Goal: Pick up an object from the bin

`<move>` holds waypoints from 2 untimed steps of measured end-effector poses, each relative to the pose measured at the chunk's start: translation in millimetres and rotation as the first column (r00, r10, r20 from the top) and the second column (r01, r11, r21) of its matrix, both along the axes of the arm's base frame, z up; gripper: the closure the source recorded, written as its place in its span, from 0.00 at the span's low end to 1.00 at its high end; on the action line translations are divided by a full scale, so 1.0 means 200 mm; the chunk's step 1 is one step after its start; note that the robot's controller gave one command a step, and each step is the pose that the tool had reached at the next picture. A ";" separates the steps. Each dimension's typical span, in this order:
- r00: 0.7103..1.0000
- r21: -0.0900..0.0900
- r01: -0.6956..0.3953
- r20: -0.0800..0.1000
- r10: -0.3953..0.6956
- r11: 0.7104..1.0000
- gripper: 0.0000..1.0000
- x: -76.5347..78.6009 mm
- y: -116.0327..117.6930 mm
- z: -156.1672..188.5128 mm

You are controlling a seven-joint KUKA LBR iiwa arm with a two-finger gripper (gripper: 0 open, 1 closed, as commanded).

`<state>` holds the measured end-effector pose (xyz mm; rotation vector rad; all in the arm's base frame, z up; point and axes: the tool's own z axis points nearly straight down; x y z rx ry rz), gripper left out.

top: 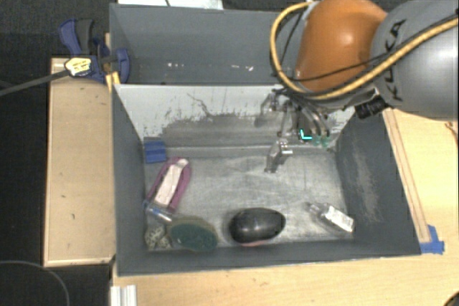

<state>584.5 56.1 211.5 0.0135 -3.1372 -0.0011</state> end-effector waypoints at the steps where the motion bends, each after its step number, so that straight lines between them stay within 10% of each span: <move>1: 1.000 0.001 0.002 0.008 -0.002 1.000 1.00 0.01 0.00 0.02; 2: 0.999 0.000 0.032 -0.002 -0.032 0.999 1.00 -0.13 0.10 -0.47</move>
Offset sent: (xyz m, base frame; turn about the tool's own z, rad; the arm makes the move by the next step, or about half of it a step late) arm 0.0000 0.0000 0.0000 0.0000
